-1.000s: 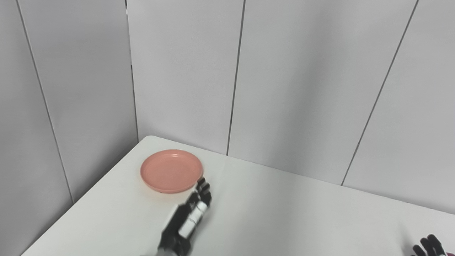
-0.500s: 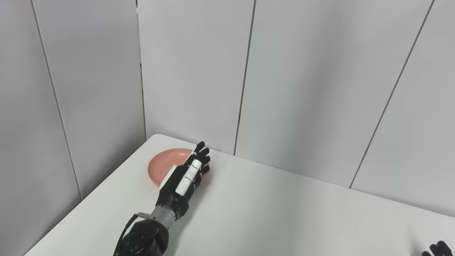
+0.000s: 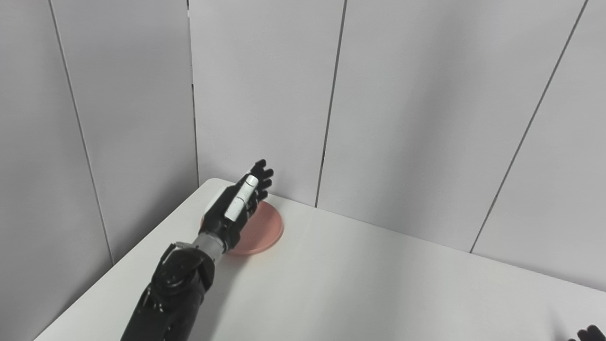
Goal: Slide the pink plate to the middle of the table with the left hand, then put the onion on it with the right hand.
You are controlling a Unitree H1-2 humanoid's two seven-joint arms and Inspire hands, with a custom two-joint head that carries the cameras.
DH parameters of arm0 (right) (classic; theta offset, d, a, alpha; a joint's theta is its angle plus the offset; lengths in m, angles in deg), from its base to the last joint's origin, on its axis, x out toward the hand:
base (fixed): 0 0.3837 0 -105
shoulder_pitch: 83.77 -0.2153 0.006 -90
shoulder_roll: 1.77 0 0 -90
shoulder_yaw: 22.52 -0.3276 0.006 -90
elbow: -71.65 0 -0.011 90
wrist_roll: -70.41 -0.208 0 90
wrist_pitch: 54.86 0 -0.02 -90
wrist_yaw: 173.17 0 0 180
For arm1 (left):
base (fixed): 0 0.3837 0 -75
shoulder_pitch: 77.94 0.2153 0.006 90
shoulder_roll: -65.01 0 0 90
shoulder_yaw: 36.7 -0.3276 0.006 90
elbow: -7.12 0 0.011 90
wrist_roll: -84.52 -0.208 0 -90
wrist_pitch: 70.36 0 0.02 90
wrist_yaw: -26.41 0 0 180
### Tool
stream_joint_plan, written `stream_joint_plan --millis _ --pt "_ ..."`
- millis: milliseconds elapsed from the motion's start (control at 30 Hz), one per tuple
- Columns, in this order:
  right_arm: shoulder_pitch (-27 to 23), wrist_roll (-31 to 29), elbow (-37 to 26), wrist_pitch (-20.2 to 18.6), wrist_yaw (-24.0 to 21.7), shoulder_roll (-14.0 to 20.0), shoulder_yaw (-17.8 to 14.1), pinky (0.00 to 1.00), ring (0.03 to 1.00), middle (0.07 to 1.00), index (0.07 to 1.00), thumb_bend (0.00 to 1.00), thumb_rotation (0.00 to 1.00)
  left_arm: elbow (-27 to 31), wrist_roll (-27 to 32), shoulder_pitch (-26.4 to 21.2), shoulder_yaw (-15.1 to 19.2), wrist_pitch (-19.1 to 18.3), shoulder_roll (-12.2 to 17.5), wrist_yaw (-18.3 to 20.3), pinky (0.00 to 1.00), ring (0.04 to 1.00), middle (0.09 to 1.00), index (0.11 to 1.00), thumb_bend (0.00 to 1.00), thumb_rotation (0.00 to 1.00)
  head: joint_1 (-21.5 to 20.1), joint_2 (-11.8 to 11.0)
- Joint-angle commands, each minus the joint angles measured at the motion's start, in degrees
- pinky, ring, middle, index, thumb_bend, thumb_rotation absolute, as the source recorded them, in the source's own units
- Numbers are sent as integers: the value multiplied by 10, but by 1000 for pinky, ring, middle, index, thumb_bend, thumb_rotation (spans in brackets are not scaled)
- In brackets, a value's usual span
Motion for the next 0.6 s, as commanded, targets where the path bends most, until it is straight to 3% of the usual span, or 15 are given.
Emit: stream_joint_plan --millis 0,300,500,567 --pt "78 1 72 -10 0 -30 6 1000 1000 1000 1000 677 916 -8 -8 -50 5 13 27 15 980 950 949 939 873 793 -1 0" --pt "78 2 79 -1 -4 -30 8 1000 1000 1000 1000 665 933 -107 -33 -97 11 48 59 27 976 936 929 934 891 779 -5 0" --pt "81 -1 74 -6 -4 -31 7 1000 1000 1000 1000 650 938 -175 -62 -124 11 93 74 27 923 938 903 887 845 813 -8 1" --pt "82 -1 72 -5 -5 -31 7 1000 1000 1000 1000 641 943 -197 -69 -134 11 104 78 27 951 927 895 883 822 835 -9 2"
